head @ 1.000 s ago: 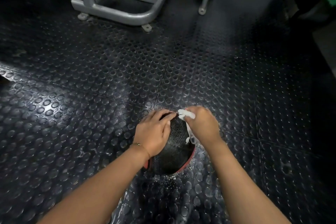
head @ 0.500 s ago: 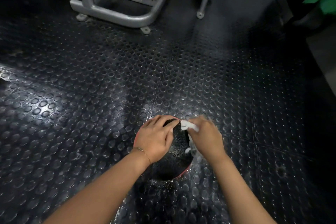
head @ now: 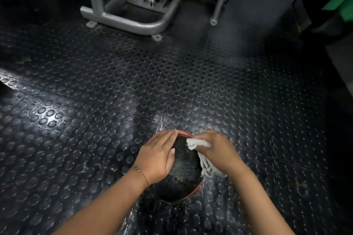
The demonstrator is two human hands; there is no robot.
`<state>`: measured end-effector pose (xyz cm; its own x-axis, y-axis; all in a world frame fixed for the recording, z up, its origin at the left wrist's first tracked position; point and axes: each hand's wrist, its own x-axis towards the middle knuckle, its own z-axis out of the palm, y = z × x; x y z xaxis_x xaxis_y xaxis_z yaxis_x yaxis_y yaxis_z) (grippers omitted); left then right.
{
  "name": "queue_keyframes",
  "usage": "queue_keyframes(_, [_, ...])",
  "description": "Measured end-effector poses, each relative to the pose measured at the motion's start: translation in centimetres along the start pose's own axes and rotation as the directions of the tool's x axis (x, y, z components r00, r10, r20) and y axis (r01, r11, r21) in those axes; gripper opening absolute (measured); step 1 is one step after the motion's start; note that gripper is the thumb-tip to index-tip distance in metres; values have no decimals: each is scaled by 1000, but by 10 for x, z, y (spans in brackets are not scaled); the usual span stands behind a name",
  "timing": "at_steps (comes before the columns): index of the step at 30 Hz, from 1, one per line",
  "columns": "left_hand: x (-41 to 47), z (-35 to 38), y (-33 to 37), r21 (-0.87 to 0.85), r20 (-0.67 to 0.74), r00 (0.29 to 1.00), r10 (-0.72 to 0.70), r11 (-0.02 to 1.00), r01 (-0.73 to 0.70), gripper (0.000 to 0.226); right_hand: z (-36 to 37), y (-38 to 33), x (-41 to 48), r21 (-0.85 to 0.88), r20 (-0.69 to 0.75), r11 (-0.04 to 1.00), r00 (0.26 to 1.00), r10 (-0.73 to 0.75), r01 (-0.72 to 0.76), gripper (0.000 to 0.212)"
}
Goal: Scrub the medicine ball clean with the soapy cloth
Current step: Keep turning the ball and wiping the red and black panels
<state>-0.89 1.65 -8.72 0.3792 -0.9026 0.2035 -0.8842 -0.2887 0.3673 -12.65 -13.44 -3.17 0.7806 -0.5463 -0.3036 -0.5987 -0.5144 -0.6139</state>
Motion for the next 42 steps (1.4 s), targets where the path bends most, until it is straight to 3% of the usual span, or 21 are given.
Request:
queue_keyframes(2, [-1,0,0,-17,8,999,33,999,-33,48,1,-1,3,-54,10,999,1000,-5,6,14])
queue_keyframes(8, [17,-4,11,-44,57,996,-65,997,68,48,16,-5,22,-118,-246,988,967,67,-99,20])
queue_keyframes(11, [24,-7,12,-95,116,985,-130,985,142,58,15,-7,-8,-65,-232,995,971,65,-82,20])
queue_keyframes(14, [21,-6,16,-43,72,986,-150,987,153,51,11,-5,-20,-111,-149,991,987,56,-73,22])
queue_keyframes(17, [15,0,24,-19,51,981,-189,982,190,49,10,-10,1,-160,-216,982,974,69,-105,23])
queue_keyframes(20, [21,-1,30,-13,98,950,-295,955,298,58,16,-21,5,-180,-313,975,947,68,-129,31])
queue_keyframes(25, [39,-3,17,-12,141,867,-478,875,484,46,24,-21,-36,-160,-274,984,961,28,-74,30])
queue_keyframes(28, [36,-6,22,8,182,815,-551,829,559,47,18,-23,-16,-154,-291,981,954,71,-120,28])
queue_keyframes(30, [31,-4,20,-10,218,833,-509,852,523,53,14,-25,2,-148,-336,976,936,101,-158,28])
queue_keyframes(32, [27,-4,14,-9,202,906,-373,924,382,70,13,-27,6,-163,-361,973,928,96,-164,30])
queue_keyframes(34, [25,0,10,-37,175,940,-291,953,302,83,14,-28,-6,-199,-342,973,939,43,-118,30])
queue_keyframes(37, [20,1,11,-49,156,951,-267,959,278,84,14,-24,-23,-227,-270,974,961,-65,2,31])
queue_keyframes(42, [21,1,26,-28,161,959,-234,970,242,79,9,-14,-12,-140,-368,978,925,94,-155,30])
